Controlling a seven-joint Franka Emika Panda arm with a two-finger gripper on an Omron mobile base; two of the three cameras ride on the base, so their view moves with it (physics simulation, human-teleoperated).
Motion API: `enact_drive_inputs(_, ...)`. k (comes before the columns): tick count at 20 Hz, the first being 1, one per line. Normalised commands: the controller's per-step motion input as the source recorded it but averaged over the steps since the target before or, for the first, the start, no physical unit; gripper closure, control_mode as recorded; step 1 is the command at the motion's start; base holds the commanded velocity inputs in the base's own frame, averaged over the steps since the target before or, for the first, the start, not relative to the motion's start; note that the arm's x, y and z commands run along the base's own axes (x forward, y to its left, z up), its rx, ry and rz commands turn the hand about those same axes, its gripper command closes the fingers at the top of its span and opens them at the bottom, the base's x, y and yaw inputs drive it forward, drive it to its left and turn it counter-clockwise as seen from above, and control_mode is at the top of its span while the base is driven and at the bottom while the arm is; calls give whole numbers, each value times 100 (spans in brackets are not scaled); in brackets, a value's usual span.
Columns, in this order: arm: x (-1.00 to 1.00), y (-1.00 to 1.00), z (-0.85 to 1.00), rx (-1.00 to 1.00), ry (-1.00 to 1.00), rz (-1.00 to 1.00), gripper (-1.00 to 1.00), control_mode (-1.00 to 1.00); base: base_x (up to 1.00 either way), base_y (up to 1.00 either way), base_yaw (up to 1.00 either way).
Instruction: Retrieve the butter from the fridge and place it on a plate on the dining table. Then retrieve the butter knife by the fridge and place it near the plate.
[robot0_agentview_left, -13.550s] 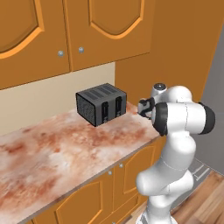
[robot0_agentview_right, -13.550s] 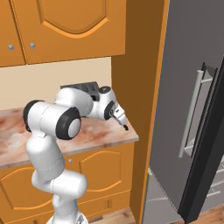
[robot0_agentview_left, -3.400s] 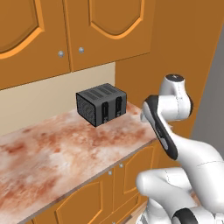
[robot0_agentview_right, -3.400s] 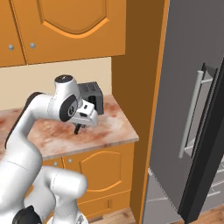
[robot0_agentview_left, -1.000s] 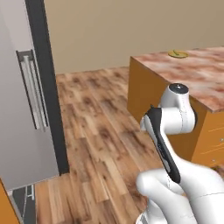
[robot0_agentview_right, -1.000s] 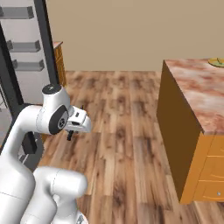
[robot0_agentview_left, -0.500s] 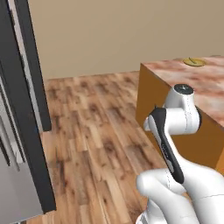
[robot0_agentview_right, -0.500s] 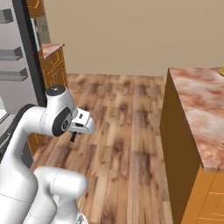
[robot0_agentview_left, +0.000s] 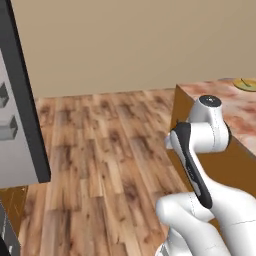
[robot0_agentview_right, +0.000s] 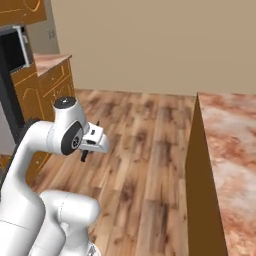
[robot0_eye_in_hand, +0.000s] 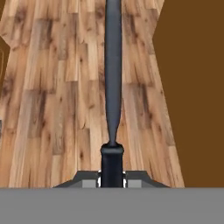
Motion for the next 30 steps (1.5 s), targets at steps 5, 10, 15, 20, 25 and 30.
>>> enact_drive_inputs(5, 0, 0, 0, 0, 0, 0, 100, 100, 100, -43, 2)
enact_drive_inputs(10, 0, 0, 0, 0, 0, 0, 100, 100, 100, -40, 2)
enact_drive_inputs(15, 0, 0, 0, 0, 0, 0, 100, 100, 100, -18, 3)
enact_drive_inputs(20, 0, 0, 0, 0, 0, 0, 100, 100, 100, 0, 4)
enact_drive_inputs(25, 0, 0, 0, 0, 0, 0, 100, 100, 100, 0, 7)
enact_drive_inputs(30, 0, 0, 0, 0, 0, 0, 100, 100, 100, 4, 1)
